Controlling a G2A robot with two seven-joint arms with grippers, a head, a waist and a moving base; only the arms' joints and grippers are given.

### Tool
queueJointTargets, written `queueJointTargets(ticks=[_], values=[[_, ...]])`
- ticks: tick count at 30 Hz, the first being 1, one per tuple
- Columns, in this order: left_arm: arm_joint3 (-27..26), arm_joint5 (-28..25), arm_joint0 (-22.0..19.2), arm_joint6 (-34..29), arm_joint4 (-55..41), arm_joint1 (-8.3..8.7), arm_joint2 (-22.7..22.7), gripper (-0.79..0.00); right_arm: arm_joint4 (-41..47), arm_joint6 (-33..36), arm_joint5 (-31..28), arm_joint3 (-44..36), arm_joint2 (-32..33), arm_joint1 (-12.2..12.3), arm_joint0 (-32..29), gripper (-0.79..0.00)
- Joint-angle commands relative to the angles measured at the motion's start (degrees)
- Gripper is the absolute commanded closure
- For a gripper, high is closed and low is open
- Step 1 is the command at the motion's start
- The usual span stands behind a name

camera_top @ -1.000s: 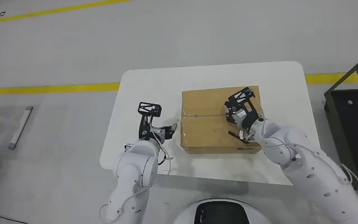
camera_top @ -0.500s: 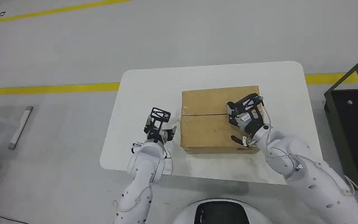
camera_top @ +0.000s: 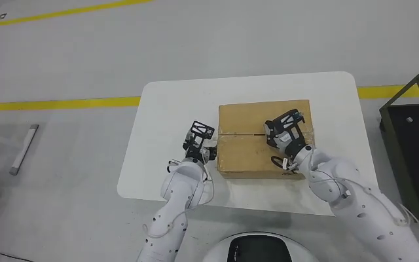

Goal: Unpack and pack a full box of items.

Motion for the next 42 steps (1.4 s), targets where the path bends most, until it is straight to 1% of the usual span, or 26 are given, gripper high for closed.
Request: queueJointTargets(ticks=[1, 11, 20, 27, 34, 42], values=[[0.0, 0.4, 0.0, 0.6, -0.8, -0.1, 0.0, -0.785, 0.1, 0.4, 0.0, 0.6, -0.4, -0.2, 0.5, 0.0], [0.3, 1.0, -0.8, 2.0, -1.7, -0.3, -0.8, -0.785, 0.1, 0.6, -0.3, 1.3, -0.7, -0.8, 1.3, 0.0], [0.8, 3.6, -2.3, 5.6, -3.6, -0.82, -0.7, -0.785, -0.4, 0.4, -0.5, 1.3, -0.2, -1.2, 1.1, 0.0], [1.0, 4.6, -3.1, 6.7, -3.6, -1.09, -0.6, -0.785, -0.5, 0.6, -0.5, 1.5, -0.2, -1.5, 1.2, 0.0], [1.4, 5.0, -4.7, 7.4, -3.9, -1.44, -0.1, -0.785, -0.7, 0.8, -0.6, 1.7, -0.1, -1.8, 1.2, 0.0], [-0.3, 4.7, -6.5, 7.8, -5.2, -2.08, 1.7, -0.785, -0.6, 0.5, -0.4, 1.8, 0.6, -2.1, 1.2, 0.0]])
